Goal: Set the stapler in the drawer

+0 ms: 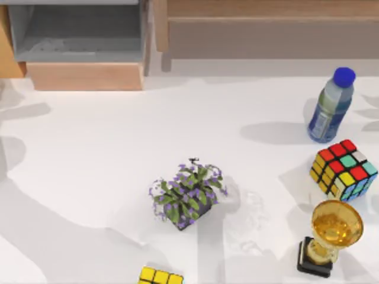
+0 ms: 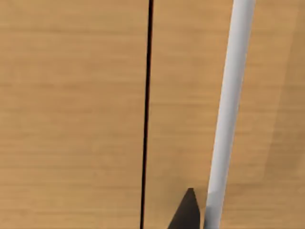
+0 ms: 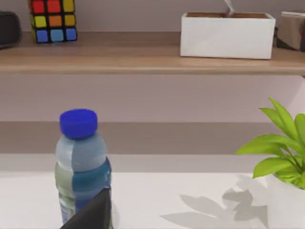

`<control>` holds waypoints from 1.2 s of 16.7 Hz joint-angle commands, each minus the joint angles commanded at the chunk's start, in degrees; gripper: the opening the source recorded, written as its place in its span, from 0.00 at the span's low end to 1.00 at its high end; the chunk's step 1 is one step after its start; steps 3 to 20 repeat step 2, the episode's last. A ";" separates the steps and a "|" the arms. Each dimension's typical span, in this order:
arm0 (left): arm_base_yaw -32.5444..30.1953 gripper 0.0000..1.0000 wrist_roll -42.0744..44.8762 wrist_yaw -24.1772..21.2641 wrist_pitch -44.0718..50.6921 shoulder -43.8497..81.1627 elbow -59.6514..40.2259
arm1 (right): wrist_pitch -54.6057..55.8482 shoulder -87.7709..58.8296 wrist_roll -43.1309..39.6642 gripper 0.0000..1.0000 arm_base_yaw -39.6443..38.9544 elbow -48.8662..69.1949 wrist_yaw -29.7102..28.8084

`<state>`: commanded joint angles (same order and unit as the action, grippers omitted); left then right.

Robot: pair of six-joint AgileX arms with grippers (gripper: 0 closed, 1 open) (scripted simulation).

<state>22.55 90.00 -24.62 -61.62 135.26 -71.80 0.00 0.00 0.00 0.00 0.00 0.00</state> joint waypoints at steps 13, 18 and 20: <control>0.00 1.00 0.00 0.00 0.00 0.00 0.00 | 0.00 0.00 0.00 1.00 0.00 0.00 0.00; 0.00 1.00 0.00 0.00 0.00 0.00 0.00 | 0.00 0.00 0.00 1.00 0.00 0.00 0.00; 0.00 1.00 0.00 0.00 0.00 0.00 0.00 | 0.00 0.00 0.00 1.00 0.00 0.00 0.00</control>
